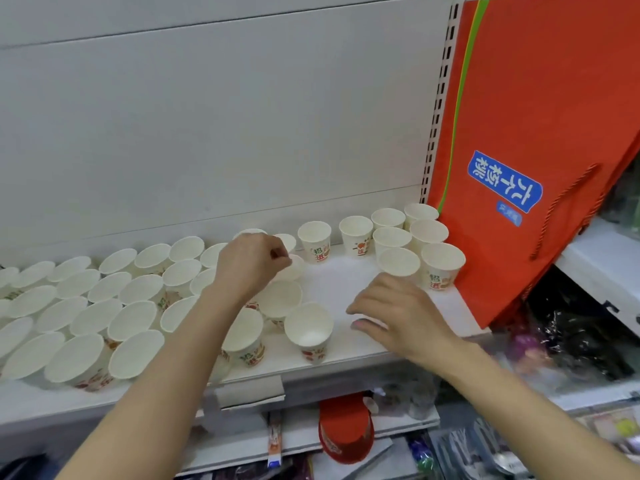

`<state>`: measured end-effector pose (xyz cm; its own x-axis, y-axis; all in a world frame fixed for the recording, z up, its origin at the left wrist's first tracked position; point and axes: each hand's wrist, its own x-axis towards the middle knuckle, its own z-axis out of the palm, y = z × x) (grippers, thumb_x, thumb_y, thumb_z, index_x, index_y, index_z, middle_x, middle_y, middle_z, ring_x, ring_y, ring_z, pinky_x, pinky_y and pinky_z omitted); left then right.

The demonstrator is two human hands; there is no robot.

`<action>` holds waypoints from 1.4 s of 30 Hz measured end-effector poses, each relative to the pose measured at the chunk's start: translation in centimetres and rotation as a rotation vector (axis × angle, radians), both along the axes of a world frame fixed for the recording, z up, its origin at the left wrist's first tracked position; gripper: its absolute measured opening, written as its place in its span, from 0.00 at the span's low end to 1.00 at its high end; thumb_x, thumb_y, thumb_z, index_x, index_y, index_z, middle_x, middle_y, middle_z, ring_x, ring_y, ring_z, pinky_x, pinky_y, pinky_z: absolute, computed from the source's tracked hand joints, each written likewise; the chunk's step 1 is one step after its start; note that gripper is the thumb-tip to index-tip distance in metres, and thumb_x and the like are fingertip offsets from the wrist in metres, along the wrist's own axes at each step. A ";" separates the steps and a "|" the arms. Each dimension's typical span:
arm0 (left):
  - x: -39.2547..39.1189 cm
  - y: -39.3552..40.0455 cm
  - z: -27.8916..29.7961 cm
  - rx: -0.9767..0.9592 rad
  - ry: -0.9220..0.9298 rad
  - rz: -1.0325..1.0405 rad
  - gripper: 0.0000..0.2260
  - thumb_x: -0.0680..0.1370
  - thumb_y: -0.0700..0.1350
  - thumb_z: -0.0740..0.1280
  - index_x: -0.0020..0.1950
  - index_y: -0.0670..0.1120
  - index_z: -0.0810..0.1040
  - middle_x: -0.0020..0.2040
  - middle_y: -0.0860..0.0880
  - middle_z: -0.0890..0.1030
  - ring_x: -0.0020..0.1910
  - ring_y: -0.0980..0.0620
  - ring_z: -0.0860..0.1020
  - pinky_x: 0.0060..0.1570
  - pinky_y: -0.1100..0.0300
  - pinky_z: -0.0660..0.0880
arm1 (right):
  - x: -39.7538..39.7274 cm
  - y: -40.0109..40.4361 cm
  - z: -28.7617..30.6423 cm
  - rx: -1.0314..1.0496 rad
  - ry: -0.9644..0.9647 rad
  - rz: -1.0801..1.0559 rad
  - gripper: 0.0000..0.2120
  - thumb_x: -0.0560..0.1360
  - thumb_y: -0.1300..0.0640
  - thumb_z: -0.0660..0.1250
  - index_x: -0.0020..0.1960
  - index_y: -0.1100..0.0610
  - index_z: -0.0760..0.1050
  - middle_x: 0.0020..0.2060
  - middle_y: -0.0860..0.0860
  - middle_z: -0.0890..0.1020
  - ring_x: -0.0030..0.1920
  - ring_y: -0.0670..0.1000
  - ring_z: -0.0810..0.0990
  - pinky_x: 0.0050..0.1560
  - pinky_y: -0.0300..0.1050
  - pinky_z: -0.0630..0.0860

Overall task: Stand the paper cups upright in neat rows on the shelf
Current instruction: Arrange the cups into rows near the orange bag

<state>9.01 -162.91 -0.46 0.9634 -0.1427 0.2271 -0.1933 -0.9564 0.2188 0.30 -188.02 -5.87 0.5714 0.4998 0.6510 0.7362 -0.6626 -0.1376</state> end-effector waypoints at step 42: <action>1.9 -4.1 -3.8 0.094 -0.068 -0.213 0.07 0.74 0.46 0.68 0.50 0.54 0.82 0.49 0.53 0.82 0.51 0.50 0.78 0.42 0.56 0.74 | 10.8 1.3 1.2 -0.422 0.248 -0.515 0.08 0.68 0.65 0.65 0.43 0.54 0.79 0.40 0.50 0.80 0.45 0.54 0.71 0.42 0.44 0.57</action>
